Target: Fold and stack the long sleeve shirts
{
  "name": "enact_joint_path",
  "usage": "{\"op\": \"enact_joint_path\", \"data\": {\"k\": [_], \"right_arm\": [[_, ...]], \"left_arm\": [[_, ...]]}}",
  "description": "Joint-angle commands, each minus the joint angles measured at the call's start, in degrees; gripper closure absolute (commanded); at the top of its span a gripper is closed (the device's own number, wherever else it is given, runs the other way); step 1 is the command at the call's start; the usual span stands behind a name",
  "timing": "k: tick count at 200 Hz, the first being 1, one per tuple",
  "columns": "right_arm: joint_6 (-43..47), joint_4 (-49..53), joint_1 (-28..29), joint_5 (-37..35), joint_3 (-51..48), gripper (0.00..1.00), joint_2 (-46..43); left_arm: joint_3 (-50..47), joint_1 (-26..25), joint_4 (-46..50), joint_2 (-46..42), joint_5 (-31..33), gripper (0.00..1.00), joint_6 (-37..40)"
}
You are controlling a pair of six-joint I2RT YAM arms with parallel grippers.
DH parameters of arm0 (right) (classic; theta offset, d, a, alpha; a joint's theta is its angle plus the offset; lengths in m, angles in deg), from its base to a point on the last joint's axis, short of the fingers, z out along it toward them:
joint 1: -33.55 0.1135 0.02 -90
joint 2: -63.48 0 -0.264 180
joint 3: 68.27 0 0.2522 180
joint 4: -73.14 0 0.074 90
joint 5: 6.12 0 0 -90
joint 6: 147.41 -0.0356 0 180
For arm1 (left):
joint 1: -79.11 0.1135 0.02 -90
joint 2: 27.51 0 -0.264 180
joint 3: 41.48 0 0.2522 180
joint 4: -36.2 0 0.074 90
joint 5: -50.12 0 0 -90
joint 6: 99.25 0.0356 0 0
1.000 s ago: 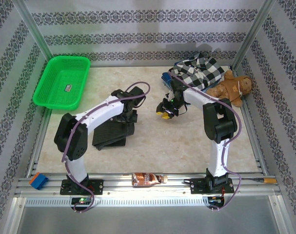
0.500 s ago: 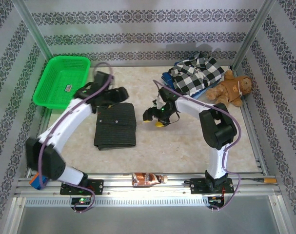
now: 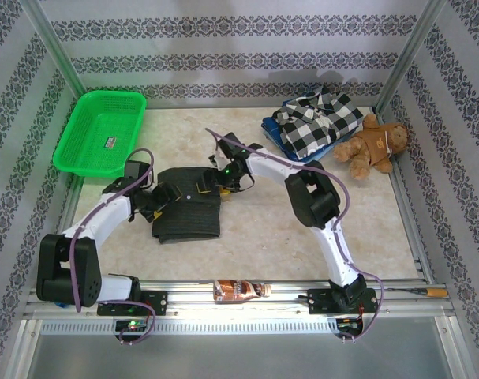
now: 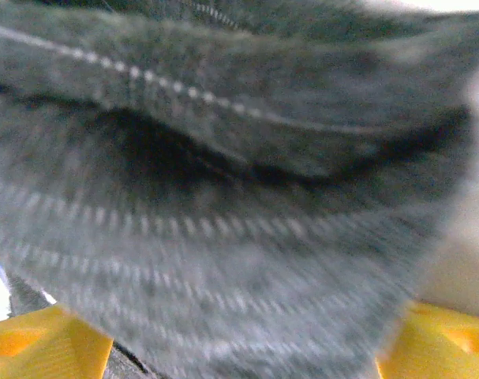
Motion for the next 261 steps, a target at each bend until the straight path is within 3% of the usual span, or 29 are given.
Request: {"op": "enact_joint_path", "data": {"k": [1, 34, 53, 61, 77, 108, 130, 174, 198, 220, 261], "right_arm": [[2.09, 7.07, 2.55, -3.91, 5.55, 0.18, 3.77], [1.33, 14.41, 5.88, -8.56, 13.17, 0.23, 8.31], [1.06, 18.02, 8.50, -9.60, 20.18, 0.34, 12.44], [0.61, 20.50, 9.43, -9.76, 24.81, 0.42, 15.12], [-1.20, 25.73, 10.13, -11.93, 33.67, 0.67, 19.79], [-1.91, 33.55, 9.43, -27.28, 39.35, 1.00, 18.04], [1.60, 35.47, 7.17, -40.69, 34.38, 1.00, 9.24], [15.54, 39.63, -0.42, -72.00, 23.63, 1.00, -8.13], [25.60, 32.78, -1.55, -85.44, 13.95, 1.00, -15.26], [27.81, 29.16, 1.35, -87.12, 6.49, 1.00, -14.73], [16.46, 32.62, 11.79, -79.18, 6.05, 1.00, -1.46]], "left_arm": [[-3.53, 1.76, -7.58, 3.16, -0.79, 0.20, 0.28], [-8.29, 1.96, -12.99, 3.98, -1.16, 0.20, 0.13], [-10.43, 1.95, -17.41, 4.30, -3.29, 0.20, 0.19], [-11.08, 1.95, -19.34, 4.44, -4.44, 0.20, 0.24], [-11.96, 2.01, -21.06, 3.85, -5.66, 0.20, 0.48], [-9.84, 3.43, -18.62, -2.54, -5.68, 0.15, 1.80], [-3.61, 5.64, -14.81, -7.90, -5.47, 0.00, 3.69], [13.15, 7.58, -7.40, -7.48, -8.04, 0.00, 6.62], [15.59, 7.59, -8.42, -7.55, -9.60, 0.00, 5.33], [13.26, 7.68, -10.24, -8.35, -9.63, 0.00, 4.34], [7.68, 7.68, -9.67, -7.79, -11.59, 0.00, 3.68]]}}
